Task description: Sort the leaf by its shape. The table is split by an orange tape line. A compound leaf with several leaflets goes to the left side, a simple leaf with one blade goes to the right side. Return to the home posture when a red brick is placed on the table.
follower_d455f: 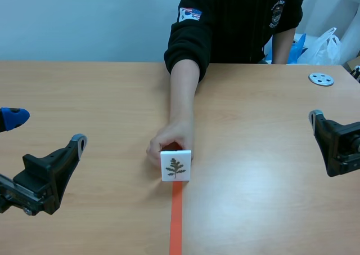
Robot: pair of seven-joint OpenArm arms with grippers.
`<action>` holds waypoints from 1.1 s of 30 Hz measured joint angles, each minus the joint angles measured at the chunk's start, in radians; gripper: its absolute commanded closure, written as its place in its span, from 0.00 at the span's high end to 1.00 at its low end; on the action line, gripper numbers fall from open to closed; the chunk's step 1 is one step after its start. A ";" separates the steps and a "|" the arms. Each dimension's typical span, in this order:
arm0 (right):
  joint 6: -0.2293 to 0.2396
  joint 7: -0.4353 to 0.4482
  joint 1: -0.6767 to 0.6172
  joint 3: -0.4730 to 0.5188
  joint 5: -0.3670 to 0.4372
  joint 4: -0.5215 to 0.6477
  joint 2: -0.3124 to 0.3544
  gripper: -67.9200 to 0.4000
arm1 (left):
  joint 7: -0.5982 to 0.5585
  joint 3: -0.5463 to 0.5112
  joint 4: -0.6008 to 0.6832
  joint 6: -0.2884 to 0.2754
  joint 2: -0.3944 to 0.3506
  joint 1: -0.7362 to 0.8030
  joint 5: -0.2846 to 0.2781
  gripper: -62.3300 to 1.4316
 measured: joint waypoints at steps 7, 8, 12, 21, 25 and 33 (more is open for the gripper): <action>0.000 0.000 0.000 0.000 0.000 0.000 0.000 0.92 | 0.000 0.000 0.000 0.000 0.000 0.000 0.000 0.98; 0.000 0.000 0.000 0.000 -0.001 0.000 0.000 0.92 | 0.000 0.000 0.000 0.000 0.000 0.000 0.000 0.98; 0.000 0.000 0.000 0.000 -0.015 0.000 0.000 0.92 | 0.000 0.000 0.000 0.000 0.000 0.000 0.000 0.98; 0.164 -0.083 0.037 0.000 -0.024 -0.024 0.005 0.92 | 0.000 0.000 0.000 0.000 0.000 0.000 0.000 0.98; 0.215 -0.087 0.100 -0.009 -0.029 -0.113 0.005 0.92 | 0.000 0.000 0.000 0.000 0.000 0.000 0.000 0.98; 0.299 -0.085 0.243 -0.156 -0.080 -0.309 0.050 0.92 | -0.001 0.000 0.000 0.000 0.000 0.000 0.000 0.98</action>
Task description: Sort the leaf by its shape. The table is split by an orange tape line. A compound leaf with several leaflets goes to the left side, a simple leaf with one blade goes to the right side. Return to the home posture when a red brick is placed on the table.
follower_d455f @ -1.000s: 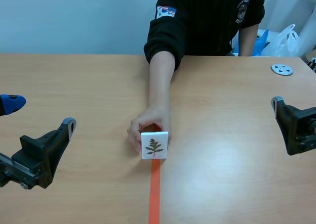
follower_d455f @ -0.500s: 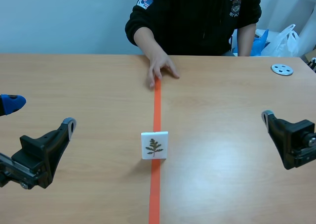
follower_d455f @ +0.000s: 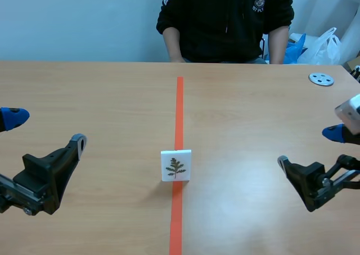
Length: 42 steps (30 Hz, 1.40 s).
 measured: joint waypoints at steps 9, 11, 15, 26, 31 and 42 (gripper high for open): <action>0.054 0.018 0.180 -0.207 -0.082 -0.098 0.010 0.91 | 0.000 0.000 0.000 0.000 0.000 0.000 0.000 0.98; 0.054 0.027 0.226 -0.259 -0.097 -0.139 0.010 0.91 | 0.000 0.000 0.000 0.000 0.000 0.000 0.000 0.98; 0.053 0.054 0.317 -0.348 -0.116 -0.235 0.000 0.91 | 0.000 0.000 0.000 0.000 0.000 0.000 0.000 0.98; 0.053 0.099 0.513 -0.571 -0.170 -0.396 -0.105 0.84 | 0.000 0.000 0.000 0.000 0.000 0.000 0.000 0.98; 0.053 0.098 0.538 -0.626 -0.179 -0.439 -0.169 0.83 | 0.000 0.000 0.000 0.000 0.000 0.000 0.000 0.98; 0.049 0.109 0.581 -0.693 -0.238 -0.580 -0.290 0.83 | -0.002 0.000 0.000 -0.002 0.015 0.000 0.000 0.98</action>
